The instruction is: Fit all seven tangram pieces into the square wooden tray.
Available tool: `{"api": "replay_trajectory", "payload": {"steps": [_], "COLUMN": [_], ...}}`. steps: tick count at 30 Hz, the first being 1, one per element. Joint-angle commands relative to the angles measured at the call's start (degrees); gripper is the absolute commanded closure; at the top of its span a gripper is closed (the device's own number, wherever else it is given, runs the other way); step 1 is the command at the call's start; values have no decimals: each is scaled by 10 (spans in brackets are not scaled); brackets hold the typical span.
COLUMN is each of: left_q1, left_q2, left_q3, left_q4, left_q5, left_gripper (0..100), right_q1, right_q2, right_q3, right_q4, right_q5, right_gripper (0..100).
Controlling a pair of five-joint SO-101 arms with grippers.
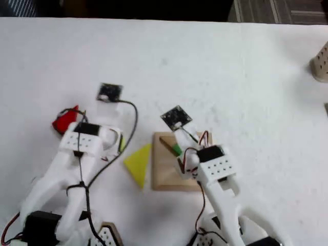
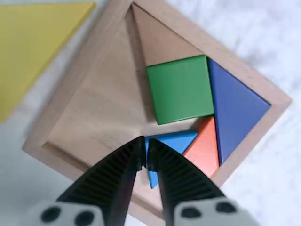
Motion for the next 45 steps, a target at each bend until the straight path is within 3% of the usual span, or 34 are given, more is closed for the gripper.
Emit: {"api": "replay_trajectory", "payload": {"steps": [1, 8, 13, 16, 29, 45], "left_q1": [45, 108, 109, 116, 112, 63], "left_q2": [-26, -26, -23, -22, -15, 177], "left_q3": [9, 44, 53, 63, 66, -82], "left_q4": [13, -4, -2, -7, -33, 25], "left_q5": [-4, -7, -3, -3, 37, 92], "left_gripper": [819, 820, 690, 670, 675, 600], "right_q1": [4, 4, 4, 4, 3, 4], "right_q2": [-37, -42, -42, -42, -42, -42], "right_q3": [8, 19, 25, 25, 28, 30], "right_q4": [-13, -26, -35, -35, -35, -33], "right_q5": [27, 32, 32, 32, 33, 33], "right_gripper": [981, 981, 981, 981, 981, 981]}}
